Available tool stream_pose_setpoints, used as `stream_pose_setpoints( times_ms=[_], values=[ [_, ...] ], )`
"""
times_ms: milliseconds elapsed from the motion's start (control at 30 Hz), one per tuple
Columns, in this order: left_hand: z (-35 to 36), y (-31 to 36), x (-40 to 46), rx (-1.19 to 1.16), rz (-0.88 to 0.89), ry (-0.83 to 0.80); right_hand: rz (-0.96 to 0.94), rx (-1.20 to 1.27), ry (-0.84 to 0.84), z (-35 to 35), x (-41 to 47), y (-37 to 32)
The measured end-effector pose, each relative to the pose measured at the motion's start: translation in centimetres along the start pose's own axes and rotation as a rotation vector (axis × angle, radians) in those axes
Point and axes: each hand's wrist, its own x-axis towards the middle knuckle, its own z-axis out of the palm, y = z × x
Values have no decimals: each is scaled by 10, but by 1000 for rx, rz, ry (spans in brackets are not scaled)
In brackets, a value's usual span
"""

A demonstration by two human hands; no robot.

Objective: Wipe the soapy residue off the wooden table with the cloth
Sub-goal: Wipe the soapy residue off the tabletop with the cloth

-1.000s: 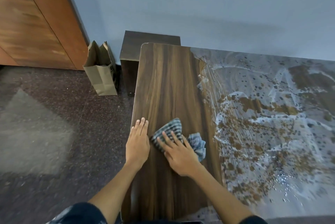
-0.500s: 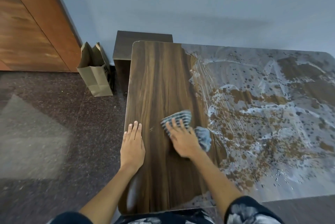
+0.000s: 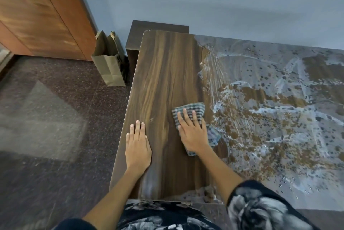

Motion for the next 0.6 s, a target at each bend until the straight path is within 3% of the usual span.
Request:
stream_pose_setpoints(
  times_ms=[167,300,433,533,600],
  values=[
    [5,-3,-18,21,1,-3,-345,-64,45,33,-56,-32],
    [6,3,-28,10,-15,4,-508,-126,48,47,-113,13],
    [9,9,-44,3,-58,28,-341,-121,52,31,-83,52],
    [12,13,-59,-1,-70,39,-210,-24,12,22,-52,29],
    [13,15,-69,2,-78,41,-218,-19,8,25,-52,5]
  ],
)
